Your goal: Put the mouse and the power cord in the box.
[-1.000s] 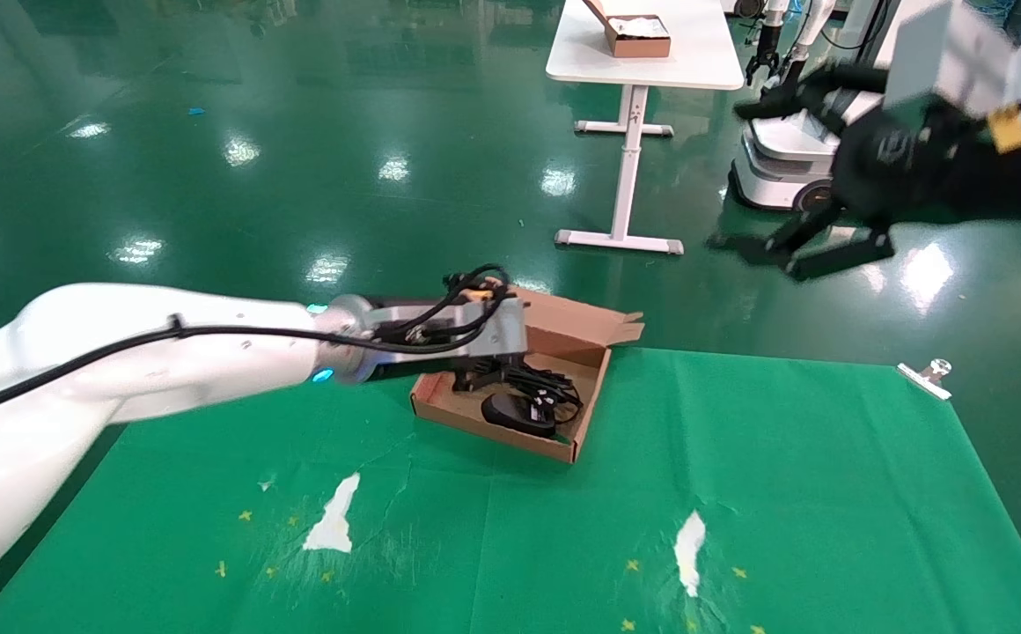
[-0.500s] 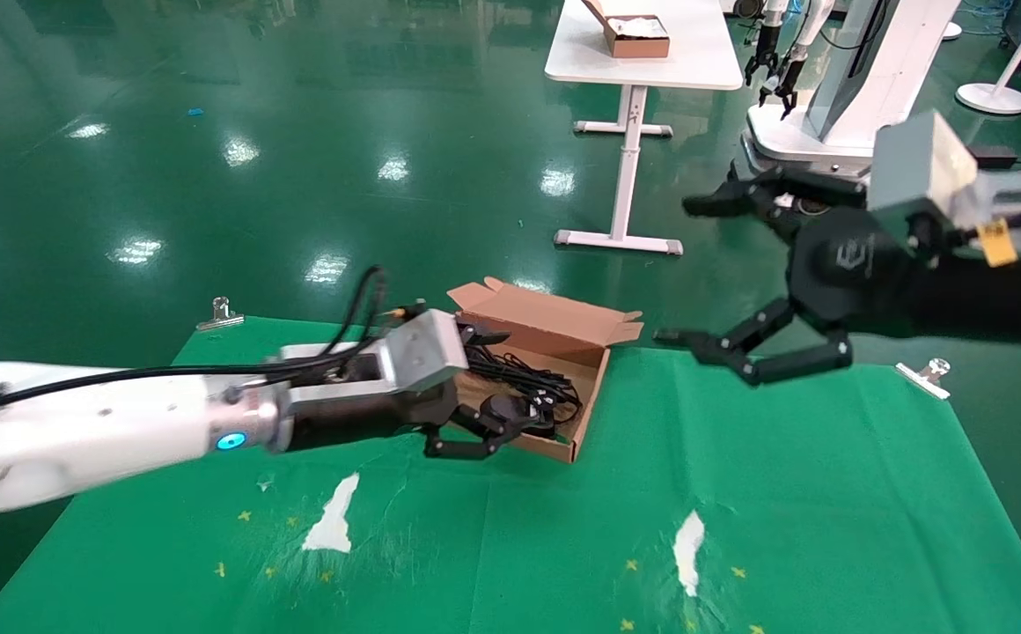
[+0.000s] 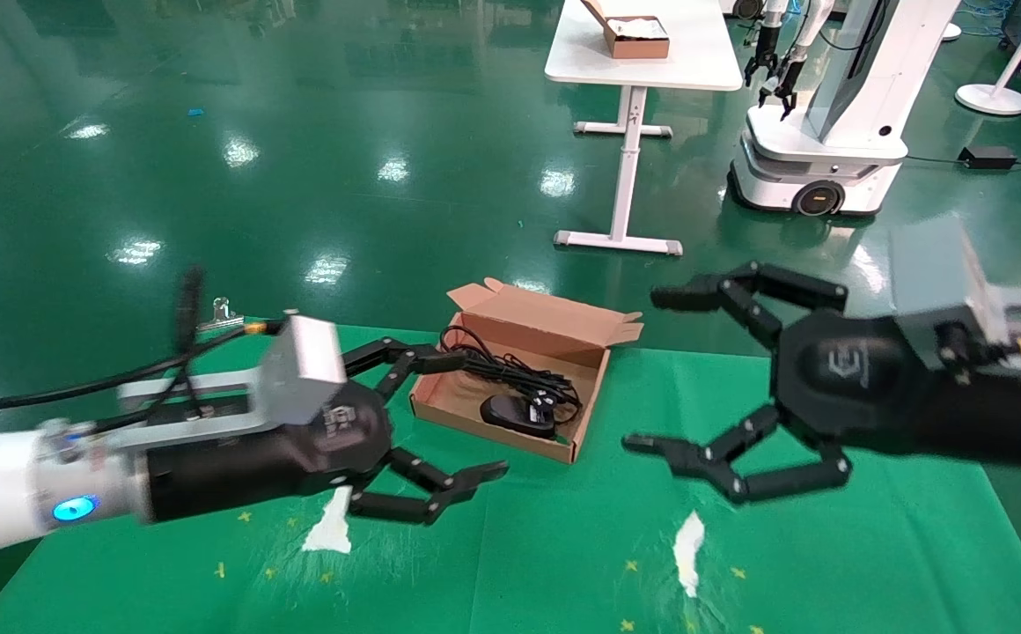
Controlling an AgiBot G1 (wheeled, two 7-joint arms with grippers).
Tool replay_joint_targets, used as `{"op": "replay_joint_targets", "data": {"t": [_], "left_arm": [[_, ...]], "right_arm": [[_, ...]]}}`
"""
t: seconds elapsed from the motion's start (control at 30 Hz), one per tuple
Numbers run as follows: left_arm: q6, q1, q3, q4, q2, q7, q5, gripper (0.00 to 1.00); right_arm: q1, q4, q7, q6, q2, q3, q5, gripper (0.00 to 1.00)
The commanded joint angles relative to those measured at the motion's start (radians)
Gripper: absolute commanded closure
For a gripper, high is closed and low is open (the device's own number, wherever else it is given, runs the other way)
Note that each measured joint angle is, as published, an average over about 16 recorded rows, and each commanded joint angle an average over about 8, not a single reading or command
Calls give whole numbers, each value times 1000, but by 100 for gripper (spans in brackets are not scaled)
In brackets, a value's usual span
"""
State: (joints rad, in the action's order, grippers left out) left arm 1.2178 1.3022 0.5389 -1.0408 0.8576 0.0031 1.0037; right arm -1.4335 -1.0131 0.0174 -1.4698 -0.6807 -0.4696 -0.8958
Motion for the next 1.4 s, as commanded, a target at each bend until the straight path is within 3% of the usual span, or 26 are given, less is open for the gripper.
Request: {"op": "replay_joint_targets", "data": {"t": [0.03, 0.5, 0.73, 1.4], "left_arm": [[29, -23, -27, -25, -25, -20, -28, 0], [230, -188, -215, -201, -204, -158, -226, 0], [288, -235, -268, -252, -255, -193, -284, 0], [283, -232, -264, -247, -250, -192, -279, 0]], "right_arm": [[35, -26, 16, -3, 7, 18, 16, 0], [281, -212, 133, -20, 54, 148, 129, 0], [371, -280, 173, -27, 72, 196, 171, 0], [366, -276, 171, -27, 71, 194, 170, 0]]}}
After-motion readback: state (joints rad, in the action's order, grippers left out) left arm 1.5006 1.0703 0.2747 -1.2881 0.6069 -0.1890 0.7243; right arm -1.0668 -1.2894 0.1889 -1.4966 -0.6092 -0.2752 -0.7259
